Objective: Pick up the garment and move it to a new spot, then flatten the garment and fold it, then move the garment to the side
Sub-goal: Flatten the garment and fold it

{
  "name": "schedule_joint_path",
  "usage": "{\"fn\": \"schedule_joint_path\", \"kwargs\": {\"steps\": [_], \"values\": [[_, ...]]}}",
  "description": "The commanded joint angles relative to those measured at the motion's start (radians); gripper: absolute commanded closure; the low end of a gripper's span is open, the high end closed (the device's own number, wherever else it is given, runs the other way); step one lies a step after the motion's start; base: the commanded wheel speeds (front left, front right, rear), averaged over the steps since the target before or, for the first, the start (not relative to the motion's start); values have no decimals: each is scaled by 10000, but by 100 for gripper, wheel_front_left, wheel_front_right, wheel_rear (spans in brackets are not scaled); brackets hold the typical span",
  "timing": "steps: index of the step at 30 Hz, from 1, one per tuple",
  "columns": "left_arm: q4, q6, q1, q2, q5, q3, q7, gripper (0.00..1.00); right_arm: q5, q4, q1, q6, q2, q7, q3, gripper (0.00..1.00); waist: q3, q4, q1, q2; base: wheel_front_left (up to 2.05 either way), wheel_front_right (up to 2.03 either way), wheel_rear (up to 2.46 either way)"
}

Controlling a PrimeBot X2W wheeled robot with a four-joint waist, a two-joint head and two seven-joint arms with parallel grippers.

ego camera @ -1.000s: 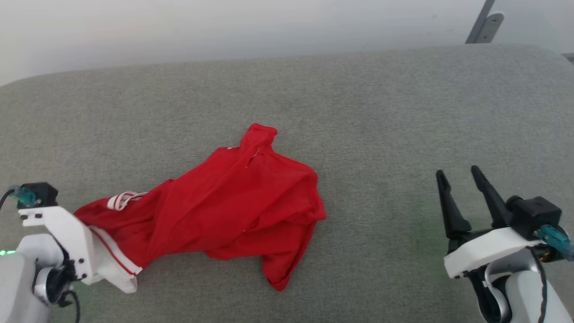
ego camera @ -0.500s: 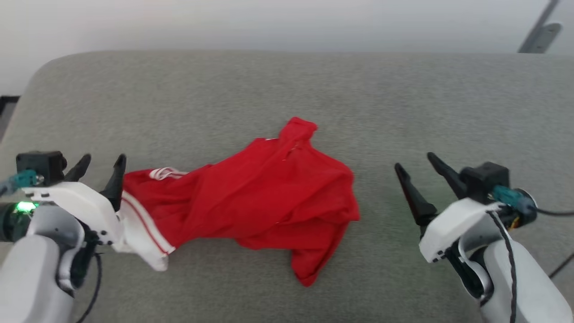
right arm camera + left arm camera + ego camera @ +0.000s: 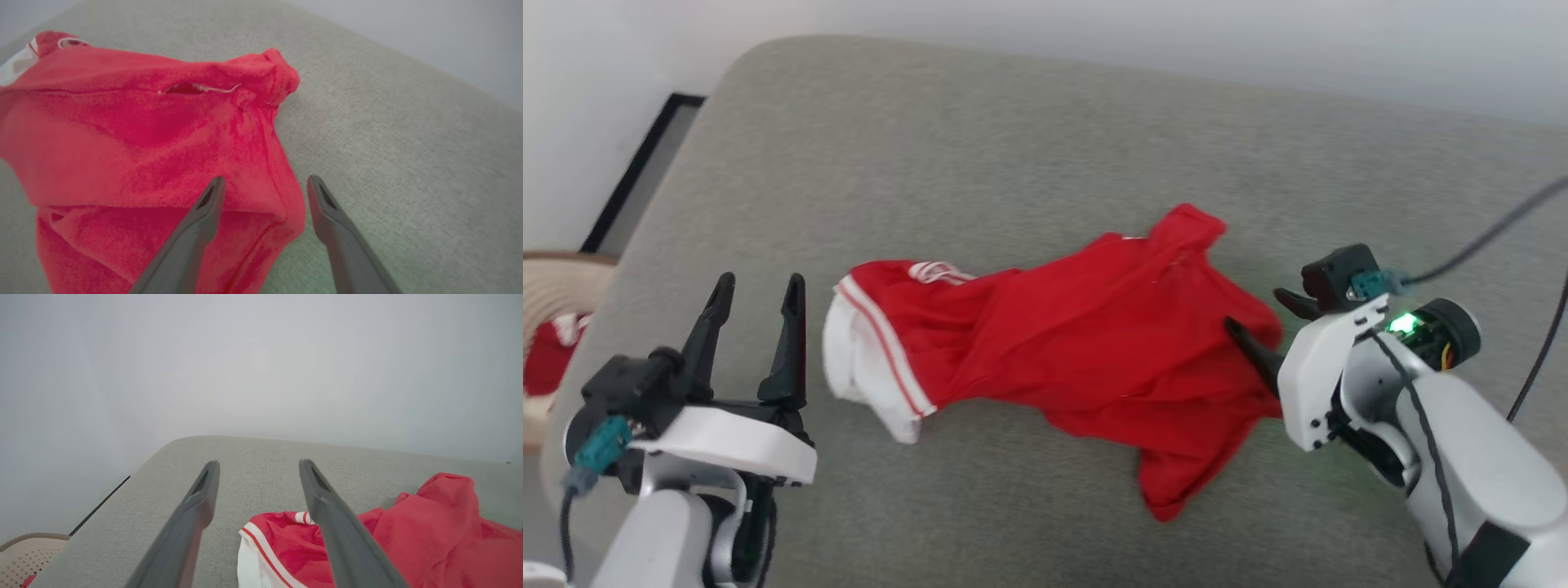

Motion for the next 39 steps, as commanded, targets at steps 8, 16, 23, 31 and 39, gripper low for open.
{"fn": "schedule_joint_path", "kwargs": {"steps": [8,16,23,31,39], "values": [[-633,155,725,-863,380,293,-692,0,695,1564,-1317,-3,-417,2427,1658,0,351,991,0,0,0,0,0],[-1167,-333,1095,-1761,795,1351,-693,0,1677,2390,-1785,-5,-543,3197,2759,100,284,1060,0,0,0,0,0],[-1168,-740,1637,-2153,1197,2194,-696,0,2873,639,-1696,-5,-1542,3475,3227,100,-188,618,0,0,0,0,0],[-1214,-976,2157,-2324,1476,2761,-695,0,3744,-1714,-367,-3,-2863,3964,2755,100,-627,38,0,0,0,0,0],[-1112,-1121,2517,-2401,1672,3014,-696,0,4182,-3741,2342,-3,-3471,4989,1558,100,-850,-349,0,0,0,0,0]]}}
